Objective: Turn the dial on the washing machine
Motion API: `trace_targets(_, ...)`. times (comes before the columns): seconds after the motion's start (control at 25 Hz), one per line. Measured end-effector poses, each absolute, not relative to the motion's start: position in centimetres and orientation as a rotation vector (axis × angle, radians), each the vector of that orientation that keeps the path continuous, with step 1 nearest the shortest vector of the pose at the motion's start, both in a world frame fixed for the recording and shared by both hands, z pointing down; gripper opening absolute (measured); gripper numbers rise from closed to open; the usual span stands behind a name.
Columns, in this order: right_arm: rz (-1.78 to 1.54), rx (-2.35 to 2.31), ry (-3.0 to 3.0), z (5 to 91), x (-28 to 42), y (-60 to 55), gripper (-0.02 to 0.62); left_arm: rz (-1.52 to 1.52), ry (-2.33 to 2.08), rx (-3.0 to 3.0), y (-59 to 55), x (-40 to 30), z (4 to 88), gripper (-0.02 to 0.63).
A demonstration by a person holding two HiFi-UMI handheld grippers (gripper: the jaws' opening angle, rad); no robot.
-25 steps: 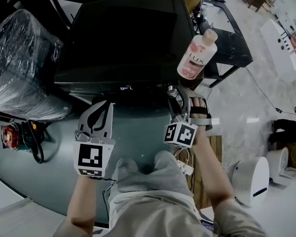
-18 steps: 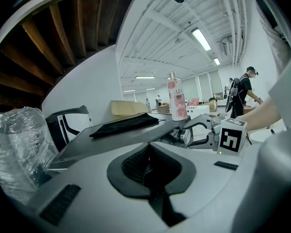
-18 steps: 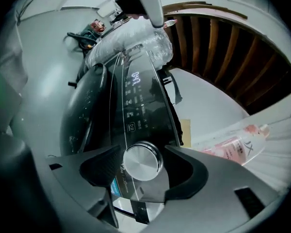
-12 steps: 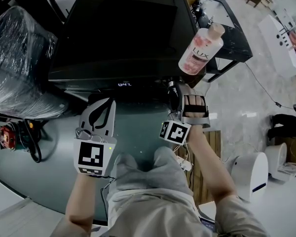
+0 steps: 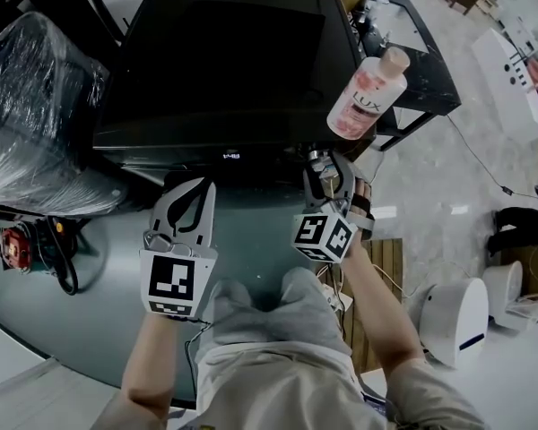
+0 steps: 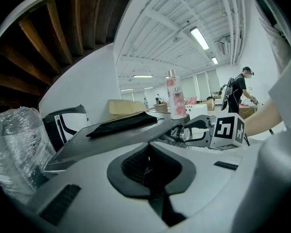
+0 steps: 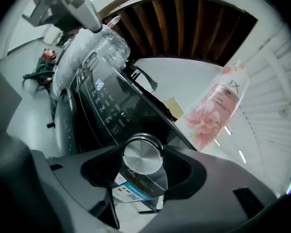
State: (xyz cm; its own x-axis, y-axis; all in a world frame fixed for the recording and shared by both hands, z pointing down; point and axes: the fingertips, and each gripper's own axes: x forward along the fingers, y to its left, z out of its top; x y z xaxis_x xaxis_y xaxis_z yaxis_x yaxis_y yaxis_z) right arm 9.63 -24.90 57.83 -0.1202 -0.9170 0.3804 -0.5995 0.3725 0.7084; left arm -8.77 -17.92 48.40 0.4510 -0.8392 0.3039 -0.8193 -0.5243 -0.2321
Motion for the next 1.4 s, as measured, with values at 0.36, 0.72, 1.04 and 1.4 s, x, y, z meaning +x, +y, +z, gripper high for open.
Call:
trace_targets(0.36, -0.029, 1.547, -2.08, 57.3, 10.4, -25.1, 0.284, -0.594, 1.5, -2.643, -17.6, -8.4, 48.2, 0.02)
trace_targets(0.72, 0.558, 1.727, -2.277, 57.8, 11.6, -25.3, 0.285, -0.616, 1.496, -2.648, -17.0, -7.9, 47.7, 0.02)
trace_targets(1.04, 0.566, 1.672, -2.253, 55.9, 11.3, -24.1, 0.287, -0.64, 1.498, -2.646, -16.4, -7.9, 45.2, 0.02)
trace_targets(1.4, 0.407, 1.604, -2.322, 47.0, 11.0, -21.7, 0.177, -0.621, 1.523, -2.612, -15.2, -8.3, 39.0, 0.02)
